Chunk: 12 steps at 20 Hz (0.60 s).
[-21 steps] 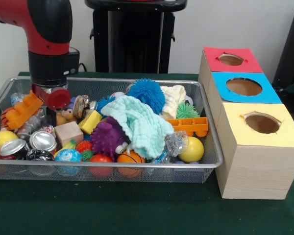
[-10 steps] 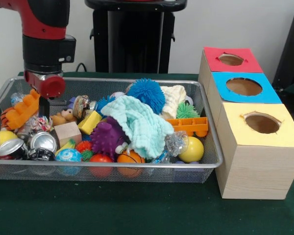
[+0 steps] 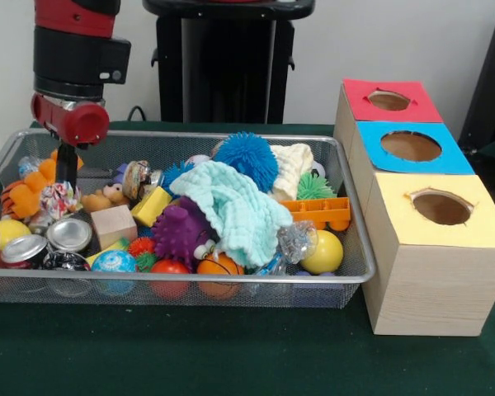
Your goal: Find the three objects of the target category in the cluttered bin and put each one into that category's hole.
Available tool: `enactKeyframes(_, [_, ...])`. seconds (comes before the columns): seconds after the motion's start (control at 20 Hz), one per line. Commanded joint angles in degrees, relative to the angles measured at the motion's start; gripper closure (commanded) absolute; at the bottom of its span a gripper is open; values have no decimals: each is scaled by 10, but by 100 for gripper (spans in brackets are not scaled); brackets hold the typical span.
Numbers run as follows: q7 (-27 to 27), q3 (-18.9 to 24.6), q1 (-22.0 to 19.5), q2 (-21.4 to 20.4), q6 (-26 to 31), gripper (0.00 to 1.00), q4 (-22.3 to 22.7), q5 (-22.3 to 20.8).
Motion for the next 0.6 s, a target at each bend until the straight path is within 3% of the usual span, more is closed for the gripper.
enactKeyframes(0.05, [65, 41, 12, -53, 35, 100, 20, 23])
enactKeyframes(0.3, [71, 52, 33, -109, 71, 100, 43, 44])
enactKeyframes(0.6, [79, 55, 70, -137, 66, 100, 47, 63])
